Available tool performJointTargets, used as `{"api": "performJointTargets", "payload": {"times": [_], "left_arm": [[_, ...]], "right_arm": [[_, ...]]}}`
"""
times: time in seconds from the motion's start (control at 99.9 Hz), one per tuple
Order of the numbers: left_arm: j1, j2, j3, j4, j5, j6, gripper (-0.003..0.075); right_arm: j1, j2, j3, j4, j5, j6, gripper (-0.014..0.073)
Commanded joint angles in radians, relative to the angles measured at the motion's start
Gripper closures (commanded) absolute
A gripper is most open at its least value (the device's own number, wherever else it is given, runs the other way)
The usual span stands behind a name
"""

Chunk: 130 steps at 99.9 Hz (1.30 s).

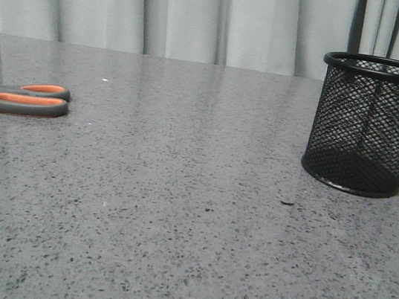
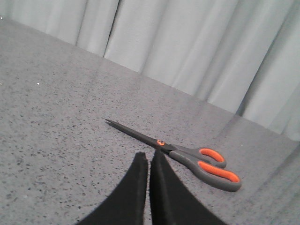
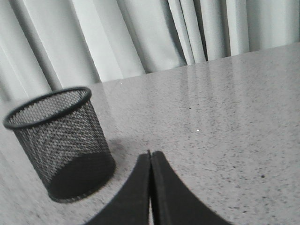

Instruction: Put scissors into bucket

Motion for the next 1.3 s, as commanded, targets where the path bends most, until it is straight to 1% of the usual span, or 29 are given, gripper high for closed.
{"api": "performJointTargets", "payload": {"times": [0.0, 0.06, 0.15, 0.21, 0.32, 0.39, 0.49, 0.65, 0.72, 0.851, 1.011, 1.151, 1.291], "left_arm": [[-0.006, -0.027, 0.015, -0.104, -0.079, -0.008, 0.0741], [-0.006, -0.027, 0.015, -0.141, -0.079, -0.008, 0.0741], [-0.006, -0.027, 0.009, -0.177, -0.076, -0.008, 0.0741], [-0.006, -0.027, -0.003, -0.179, -0.072, -0.008, 0.0741], [-0.006, -0.026, -0.040, -0.179, -0.044, 0.002, 0.0741], [-0.006, -0.022, -0.076, -0.173, -0.023, 0.008, 0.0741], [-0.006, 0.005, -0.148, -0.115, 0.015, 0.008, 0.0741], [-0.006, 0.090, -0.290, 0.038, 0.150, 0.015, 0.0741], [-0.006, 0.138, -0.365, 0.089, 0.217, 0.049, 0.0741], [-0.006, 0.237, -0.514, 0.104, 0.325, 0.145, 0.0741], [-0.006, 0.375, -0.675, 0.123, 0.483, 0.195, 0.0741], [-0.006, 0.480, -0.766, 0.151, 0.584, 0.197, 0.0741], [-0.006, 0.551, -0.806, 0.154, 0.624, 0.197, 0.0741]], "right_arm": [[-0.006, -0.019, 0.027, 0.124, -0.093, -0.007, 0.0662], [-0.006, -0.019, 0.027, 0.215, -0.095, -0.007, 0.0662], [-0.006, -0.019, 0.018, 0.264, -0.093, -0.007, 0.0662], [-0.006, -0.019, 0.003, 0.266, -0.082, -0.007, 0.0662], [-0.006, -0.005, -0.052, 0.262, -0.008, -0.007, 0.0660], [-0.006, 0.021, -0.095, 0.237, 0.036, -0.007, 0.0660], [-0.006, 0.083, -0.166, 0.191, 0.084, -0.007, 0.0660], [-0.006, 0.239, -0.316, 0.107, 0.190, -0.007, 0.0660], [-0.006, 0.321, -0.391, 0.081, 0.263, -0.007, 0.0660], [-0.006, 0.469, -0.541, 0.048, 0.415, -0.007, 0.0660], [-0.006, 0.609, -0.695, 0.027, 0.549, -0.007, 0.0661], [-0.006, 0.661, -0.775, 0.008, 0.572, -0.015, 0.0662], [-0.006, 0.666, -0.808, 0.008, 0.572, -0.019, 0.0662]]}}
